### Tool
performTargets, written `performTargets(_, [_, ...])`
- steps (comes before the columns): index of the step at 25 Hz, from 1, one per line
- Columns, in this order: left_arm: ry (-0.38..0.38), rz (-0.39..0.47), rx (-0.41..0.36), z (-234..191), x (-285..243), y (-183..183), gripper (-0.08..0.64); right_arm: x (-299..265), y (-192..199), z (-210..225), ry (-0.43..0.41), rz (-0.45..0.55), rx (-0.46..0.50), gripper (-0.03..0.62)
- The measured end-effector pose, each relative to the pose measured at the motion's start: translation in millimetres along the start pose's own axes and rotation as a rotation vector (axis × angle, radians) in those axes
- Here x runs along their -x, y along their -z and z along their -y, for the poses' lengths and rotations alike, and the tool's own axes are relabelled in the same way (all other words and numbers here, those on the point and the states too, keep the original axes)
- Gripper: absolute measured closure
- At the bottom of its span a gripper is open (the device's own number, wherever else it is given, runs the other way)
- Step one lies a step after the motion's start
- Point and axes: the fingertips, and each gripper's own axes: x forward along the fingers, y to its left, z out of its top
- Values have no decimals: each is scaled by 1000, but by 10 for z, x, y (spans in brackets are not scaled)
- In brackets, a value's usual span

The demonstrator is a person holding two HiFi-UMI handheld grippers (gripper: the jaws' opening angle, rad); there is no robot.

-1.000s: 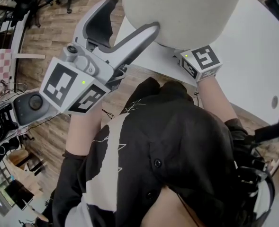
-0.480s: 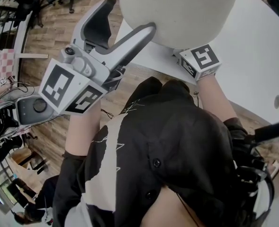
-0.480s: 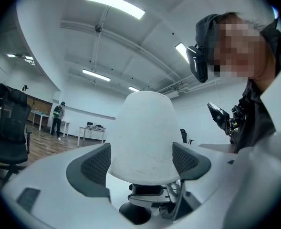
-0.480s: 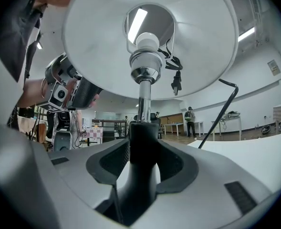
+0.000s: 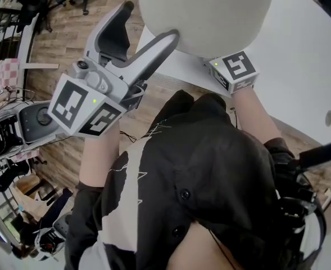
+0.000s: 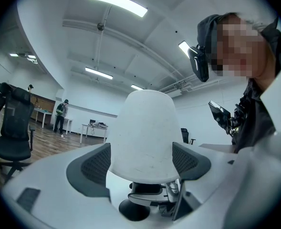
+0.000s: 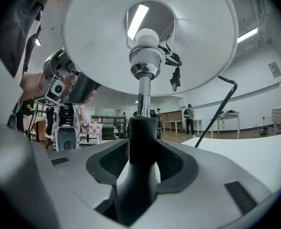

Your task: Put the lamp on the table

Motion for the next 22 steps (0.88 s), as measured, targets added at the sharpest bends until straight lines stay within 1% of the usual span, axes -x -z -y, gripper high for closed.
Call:
performTargets(2, [-4, 0, 8, -4, 9, 7, 147, 0, 46, 10, 6, -19, -4, 430])
performTargets(6, [-14, -11, 22, -22, 27, 37, 147, -14, 137, 55, 19, -19, 33, 430])
performTargets(10, [-19, -28, 23, 38, 16, 35, 147, 52, 200, 66, 24, -40, 21, 430])
performTargets(14, [-28, -36, 26, 103, -23, -1, 147, 116, 176, 73, 18, -48, 15, 425])
performTargets(18, [-35, -36, 44, 62, -31, -32, 147, 88, 129, 26, 1, -53, 13, 395])
performTargets(22, [-35, -45, 49, 58, -8, 13, 147, 127, 194, 18, 7, -65, 1, 390])
